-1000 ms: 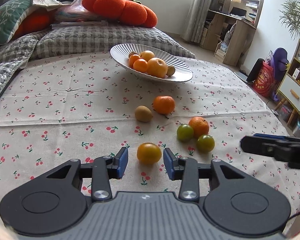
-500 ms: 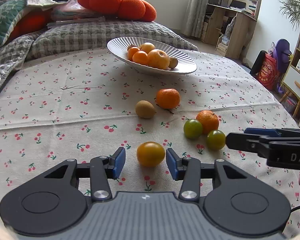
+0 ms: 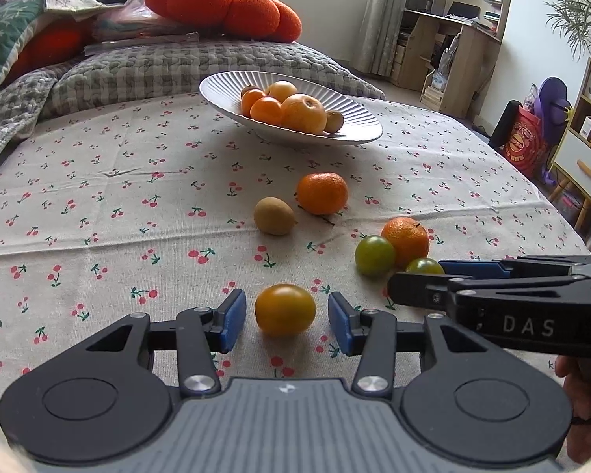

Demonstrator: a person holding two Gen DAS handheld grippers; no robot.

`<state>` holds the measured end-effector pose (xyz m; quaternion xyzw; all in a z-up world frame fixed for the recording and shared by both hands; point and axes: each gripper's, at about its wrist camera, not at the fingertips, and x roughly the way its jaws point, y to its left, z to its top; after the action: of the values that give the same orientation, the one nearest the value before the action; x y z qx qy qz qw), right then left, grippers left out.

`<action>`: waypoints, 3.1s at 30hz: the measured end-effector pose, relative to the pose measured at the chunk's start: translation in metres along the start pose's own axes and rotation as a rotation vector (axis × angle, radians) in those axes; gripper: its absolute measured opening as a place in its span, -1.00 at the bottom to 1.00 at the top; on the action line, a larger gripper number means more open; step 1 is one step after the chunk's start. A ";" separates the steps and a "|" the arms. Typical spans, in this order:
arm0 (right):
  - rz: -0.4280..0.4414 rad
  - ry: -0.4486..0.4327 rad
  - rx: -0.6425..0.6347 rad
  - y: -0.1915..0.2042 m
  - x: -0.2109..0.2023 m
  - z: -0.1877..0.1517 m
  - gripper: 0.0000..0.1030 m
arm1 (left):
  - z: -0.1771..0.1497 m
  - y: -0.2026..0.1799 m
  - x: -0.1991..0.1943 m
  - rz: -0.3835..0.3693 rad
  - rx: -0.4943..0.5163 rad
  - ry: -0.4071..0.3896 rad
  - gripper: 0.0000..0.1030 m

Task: Organize fruits
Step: 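Grasp a small yellow fruit with the left tool while the right tool grasps a green lime, then carry the yellow fruit and lime into the white bowl and open both tools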

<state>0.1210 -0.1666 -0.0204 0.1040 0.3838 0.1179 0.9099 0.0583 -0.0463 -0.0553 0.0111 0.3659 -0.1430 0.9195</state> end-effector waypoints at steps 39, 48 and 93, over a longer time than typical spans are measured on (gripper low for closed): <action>-0.015 -0.017 0.035 0.000 -0.002 -0.004 -0.49 | -0.007 -0.003 -0.002 0.018 0.036 -0.038 -0.32; 0.000 -0.041 0.015 -0.004 -0.016 -0.004 -0.49 | -0.005 0.002 -0.006 0.036 0.031 -0.020 -0.60; -0.016 -0.193 -0.135 -0.026 0.032 0.118 -0.49 | 0.129 0.053 0.010 0.105 0.035 -0.209 -0.61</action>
<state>0.2317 -0.1936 0.0312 0.0503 0.2866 0.1256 0.9485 0.1665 -0.0140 0.0278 0.0314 0.2642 -0.1013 0.9586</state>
